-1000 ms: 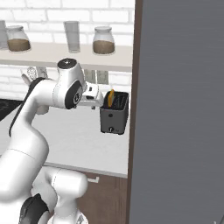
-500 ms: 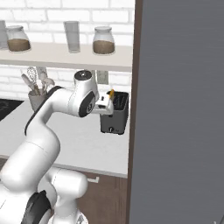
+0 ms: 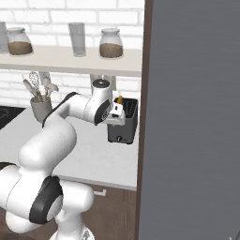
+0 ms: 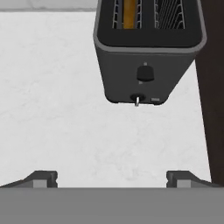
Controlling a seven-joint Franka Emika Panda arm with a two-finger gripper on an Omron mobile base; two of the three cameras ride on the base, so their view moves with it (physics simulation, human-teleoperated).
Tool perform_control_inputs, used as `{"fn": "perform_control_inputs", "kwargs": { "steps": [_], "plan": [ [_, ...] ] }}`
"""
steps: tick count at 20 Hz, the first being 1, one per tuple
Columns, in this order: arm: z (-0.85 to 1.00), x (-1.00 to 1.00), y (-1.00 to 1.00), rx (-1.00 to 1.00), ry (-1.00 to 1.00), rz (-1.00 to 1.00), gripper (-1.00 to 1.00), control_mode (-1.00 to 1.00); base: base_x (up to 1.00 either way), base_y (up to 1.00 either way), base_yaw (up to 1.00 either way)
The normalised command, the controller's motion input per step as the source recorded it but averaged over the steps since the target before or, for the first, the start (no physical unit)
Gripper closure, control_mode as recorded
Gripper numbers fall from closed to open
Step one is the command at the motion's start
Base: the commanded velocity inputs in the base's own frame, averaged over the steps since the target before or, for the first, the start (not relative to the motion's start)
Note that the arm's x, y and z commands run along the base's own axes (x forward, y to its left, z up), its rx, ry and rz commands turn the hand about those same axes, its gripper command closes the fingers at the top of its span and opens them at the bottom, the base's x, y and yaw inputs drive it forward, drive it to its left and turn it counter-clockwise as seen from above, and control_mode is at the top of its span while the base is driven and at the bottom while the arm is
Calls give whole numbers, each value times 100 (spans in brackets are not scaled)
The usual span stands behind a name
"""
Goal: Start the toaster. Once the lever pops up, take the bread to the plate on the dining counter.
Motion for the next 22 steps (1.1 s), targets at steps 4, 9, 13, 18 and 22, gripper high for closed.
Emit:
{"fn": "perform_control_inputs", "kwargs": {
  "steps": [4, 9, 13, 18, 22],
  "plan": [
    [-31, 37, 0, 5, 0, 5, -100, -100, 0, 0, 0],
    [-20, 36, 0, 2, 0, 3, -100, -100, 0, 0, 0],
    [-5, 40, 0, 0, 0, 1, -100, -100, 0, 0, 0],
    [-7, 38, 0, 0, 0, 0, -100, -100, 0, 0, 0],
    [-23, 27, 0, 0, 0, 1, -100, -100, 0, 0, 0]
  ]
}}
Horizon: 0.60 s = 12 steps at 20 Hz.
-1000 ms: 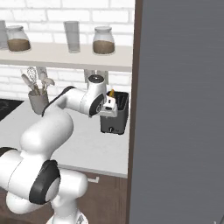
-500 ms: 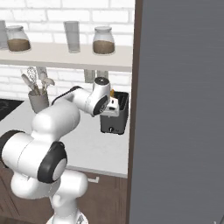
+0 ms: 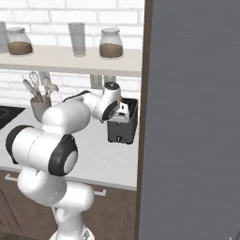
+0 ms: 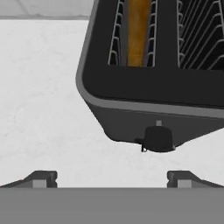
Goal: Start the toaster. Once the lever pops up, take the bread to the plate on the dining counter.
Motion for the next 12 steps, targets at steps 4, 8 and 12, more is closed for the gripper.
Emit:
{"fn": "perform_control_inputs", "kwargs": {
  "steps": [4, 8, 12],
  "plan": [
    [-30, 22, 0, 0, 0, 2, -100, -100, 0, 0, 0],
    [-26, 20, 0, 0, -2, 2, -100, -100, 0, 0, 0],
    [-12, 19, 0, 0, -6, 3, -100, -100, 0, 0, 0]
  ]
}}
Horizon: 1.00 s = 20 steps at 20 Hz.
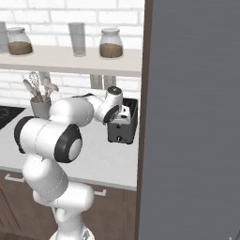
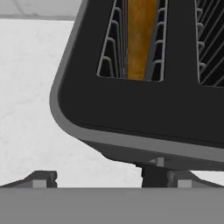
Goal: Start the toaster. Once the lever pops up, take the bread to the plate on the dining counter.
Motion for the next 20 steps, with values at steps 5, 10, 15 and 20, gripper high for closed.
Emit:
{"fn": "perform_control_inputs", "kwargs": {
  "steps": [5, 10, 15, 20],
  "plan": [
    [-15, 9, 0, 1, -3, 2, -100, -100, 0, 0, 0],
    [-42, 0, 0, 0, -2, 1, -100, -100, 0, 0, 0],
    [-61, 0, 0, 0, -1, 0, -100, -100, 0, 0, 0],
    [-84, -12, 3, 0, -1, 0, -100, -100, 0, 0, 0]
  ]
}}
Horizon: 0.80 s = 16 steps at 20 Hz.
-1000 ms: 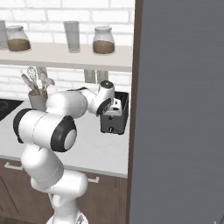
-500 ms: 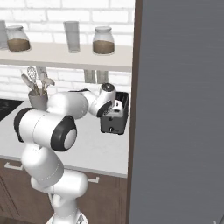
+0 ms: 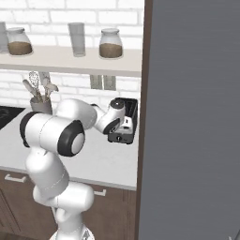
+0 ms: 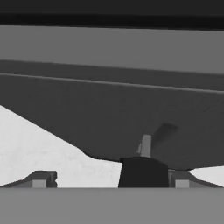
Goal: Start the toaster. Once the lever pops up, take the bread to the plate on the dining counter.
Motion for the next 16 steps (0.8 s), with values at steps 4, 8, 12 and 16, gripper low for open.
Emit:
{"fn": "perform_control_inputs", "kwargs": {
  "steps": [4, 8, 12, 16],
  "plan": [
    [-97, -10, 10, 2, 0, 0, -100, -100, 0, 0, 0],
    [-65, -1, 6, 3, -4, 0, -100, -100, 0, 0, 0],
    [-56, -3, 8, 0, -1, 0, -100, -100, 0, 0, 0],
    [-61, -4, 11, 0, 3, 0, -100, -100, 0, 0, 0]
  ]
}}
